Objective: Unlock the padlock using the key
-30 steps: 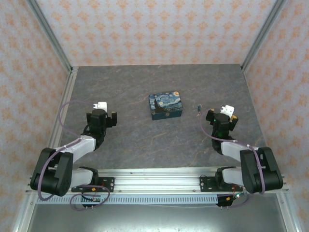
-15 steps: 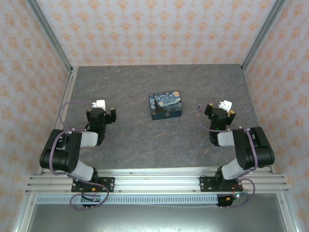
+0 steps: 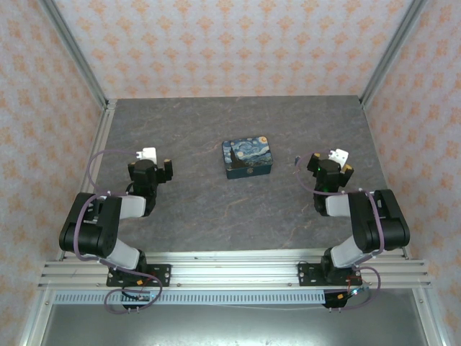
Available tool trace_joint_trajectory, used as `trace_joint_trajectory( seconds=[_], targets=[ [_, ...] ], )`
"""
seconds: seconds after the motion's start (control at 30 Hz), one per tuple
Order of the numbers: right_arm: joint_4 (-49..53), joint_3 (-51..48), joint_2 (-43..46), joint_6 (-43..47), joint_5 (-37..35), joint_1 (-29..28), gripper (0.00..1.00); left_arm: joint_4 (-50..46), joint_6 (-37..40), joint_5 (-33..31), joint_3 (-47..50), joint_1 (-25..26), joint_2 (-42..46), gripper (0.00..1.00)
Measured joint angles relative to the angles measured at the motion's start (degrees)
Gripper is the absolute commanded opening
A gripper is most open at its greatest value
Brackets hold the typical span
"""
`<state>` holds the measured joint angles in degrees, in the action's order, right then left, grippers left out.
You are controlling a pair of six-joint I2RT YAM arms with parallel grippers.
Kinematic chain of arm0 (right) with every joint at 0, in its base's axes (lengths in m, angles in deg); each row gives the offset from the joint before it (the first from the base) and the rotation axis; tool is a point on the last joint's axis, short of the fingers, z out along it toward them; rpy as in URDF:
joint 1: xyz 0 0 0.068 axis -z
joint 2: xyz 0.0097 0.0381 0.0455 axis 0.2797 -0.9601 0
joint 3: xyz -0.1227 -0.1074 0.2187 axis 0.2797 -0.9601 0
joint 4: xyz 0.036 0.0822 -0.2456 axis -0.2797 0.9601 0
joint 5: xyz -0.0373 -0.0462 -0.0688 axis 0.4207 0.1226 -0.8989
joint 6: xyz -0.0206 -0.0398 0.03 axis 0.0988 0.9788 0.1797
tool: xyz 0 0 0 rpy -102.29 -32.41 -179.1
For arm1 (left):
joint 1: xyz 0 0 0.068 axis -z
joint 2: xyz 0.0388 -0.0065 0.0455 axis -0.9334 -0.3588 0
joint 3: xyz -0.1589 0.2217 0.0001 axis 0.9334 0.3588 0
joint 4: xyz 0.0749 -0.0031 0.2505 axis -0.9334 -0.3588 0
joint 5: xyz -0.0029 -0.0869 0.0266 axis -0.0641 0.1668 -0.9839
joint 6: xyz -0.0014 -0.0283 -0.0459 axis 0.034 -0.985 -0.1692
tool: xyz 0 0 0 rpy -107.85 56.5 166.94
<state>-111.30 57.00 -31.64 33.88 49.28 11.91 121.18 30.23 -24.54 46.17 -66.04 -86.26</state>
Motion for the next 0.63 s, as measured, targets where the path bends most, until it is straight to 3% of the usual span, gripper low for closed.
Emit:
trace_joint_trajectory(
  seconds=[0.63],
  targets=[
    [0.3,0.0,0.0,0.0,0.5,0.0,1.0,0.0,0.0,0.0,0.0,0.0,0.0,1.0]
  ],
)
